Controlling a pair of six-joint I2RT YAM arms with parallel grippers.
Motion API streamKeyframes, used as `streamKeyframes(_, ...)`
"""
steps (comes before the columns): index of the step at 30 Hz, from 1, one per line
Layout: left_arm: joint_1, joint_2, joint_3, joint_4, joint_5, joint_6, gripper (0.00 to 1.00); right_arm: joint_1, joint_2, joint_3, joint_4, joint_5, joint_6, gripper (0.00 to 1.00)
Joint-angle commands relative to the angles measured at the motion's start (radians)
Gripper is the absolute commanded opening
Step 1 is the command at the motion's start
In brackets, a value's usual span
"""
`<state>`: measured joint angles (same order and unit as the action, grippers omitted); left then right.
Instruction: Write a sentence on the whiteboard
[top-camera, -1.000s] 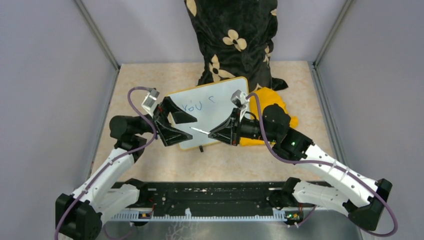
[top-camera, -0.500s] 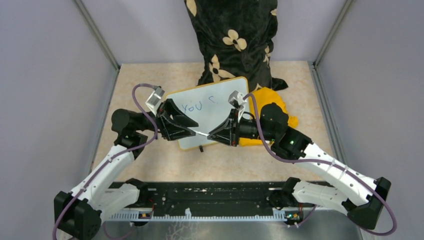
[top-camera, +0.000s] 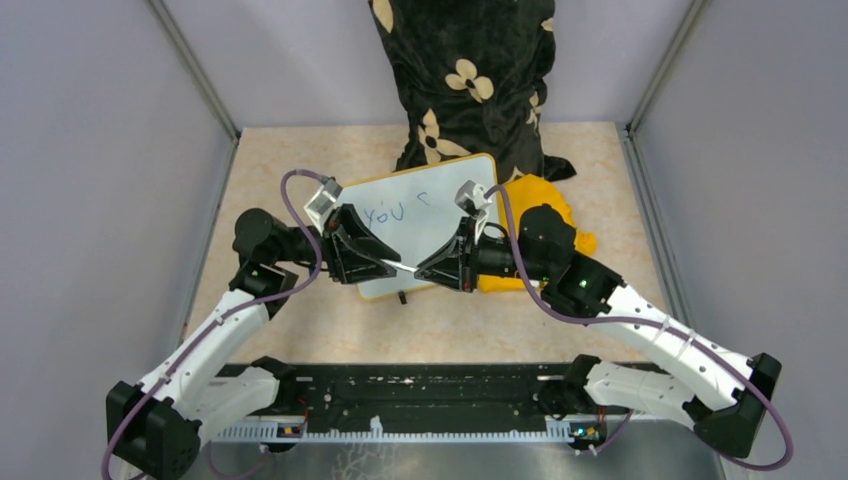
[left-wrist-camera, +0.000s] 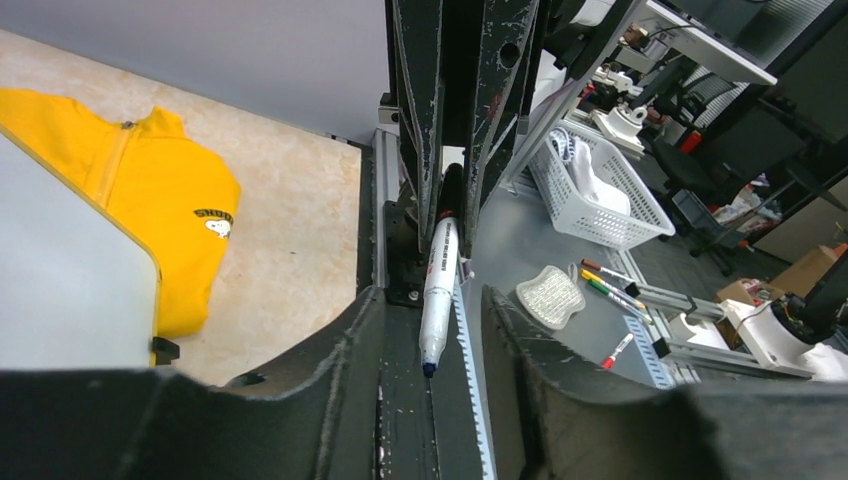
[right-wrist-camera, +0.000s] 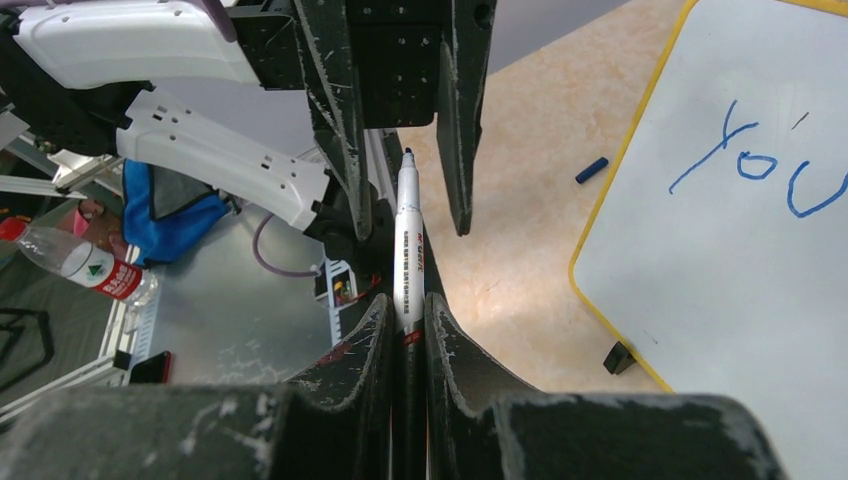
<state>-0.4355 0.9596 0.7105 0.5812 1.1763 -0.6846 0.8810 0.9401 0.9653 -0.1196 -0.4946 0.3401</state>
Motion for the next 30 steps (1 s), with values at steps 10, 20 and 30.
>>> streamKeyframes(10,-0.009,-0.020,0.040,-0.028,-0.001,0.047,0.33,-0.003,0.006,0.059,0.041,-0.010,-0.013,0.00)
streamKeyframes(20,-0.010,-0.042,0.027,-0.016,0.014,0.050,0.00,-0.002,0.003,0.053,0.058,-0.018,0.003,0.00)
streamKeyframes(30,-0.010,-0.110,-0.010,0.046,-0.120,0.002,0.00,-0.003,-0.034,-0.002,0.218,-0.015,0.123,0.38)
